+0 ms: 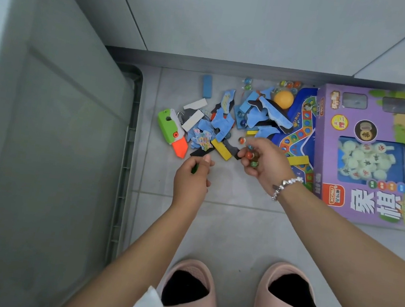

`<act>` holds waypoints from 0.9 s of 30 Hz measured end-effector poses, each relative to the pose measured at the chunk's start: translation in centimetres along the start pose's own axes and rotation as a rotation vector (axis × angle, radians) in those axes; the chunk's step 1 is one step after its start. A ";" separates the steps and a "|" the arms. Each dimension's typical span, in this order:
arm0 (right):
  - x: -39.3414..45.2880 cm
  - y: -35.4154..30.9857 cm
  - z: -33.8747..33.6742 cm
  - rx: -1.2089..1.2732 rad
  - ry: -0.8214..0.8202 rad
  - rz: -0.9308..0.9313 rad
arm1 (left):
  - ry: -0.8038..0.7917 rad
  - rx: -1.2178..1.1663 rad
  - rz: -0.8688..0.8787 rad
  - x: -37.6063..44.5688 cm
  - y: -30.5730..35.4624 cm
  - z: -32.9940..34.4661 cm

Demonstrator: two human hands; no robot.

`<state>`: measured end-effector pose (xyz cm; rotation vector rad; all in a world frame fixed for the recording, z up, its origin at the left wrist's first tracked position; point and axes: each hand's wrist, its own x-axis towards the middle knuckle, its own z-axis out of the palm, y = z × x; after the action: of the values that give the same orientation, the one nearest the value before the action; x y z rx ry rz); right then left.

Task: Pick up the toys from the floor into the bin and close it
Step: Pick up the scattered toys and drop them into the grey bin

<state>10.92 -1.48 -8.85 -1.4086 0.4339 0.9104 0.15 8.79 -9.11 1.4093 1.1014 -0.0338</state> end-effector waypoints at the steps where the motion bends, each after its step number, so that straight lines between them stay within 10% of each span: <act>1: -0.1 0.1 -0.2 0.028 -0.022 0.012 | 0.002 0.000 0.000 0.0 0.0 0.0; 14: 0.7 0.8 -0.7 -0.750 0.290 -0.427 | 0.001 0.002 -0.026 0.1 -0.3 0.0; 27: 1.8 1.0 0.9 -1.032 0.311 -0.421 | -0.007 0.011 -0.020 -0.2 -0.2 -0.1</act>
<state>11.04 -0.21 -10.69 -2.4825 -0.1702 0.5553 -0.09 8.68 -9.10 1.4068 1.1105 -0.0589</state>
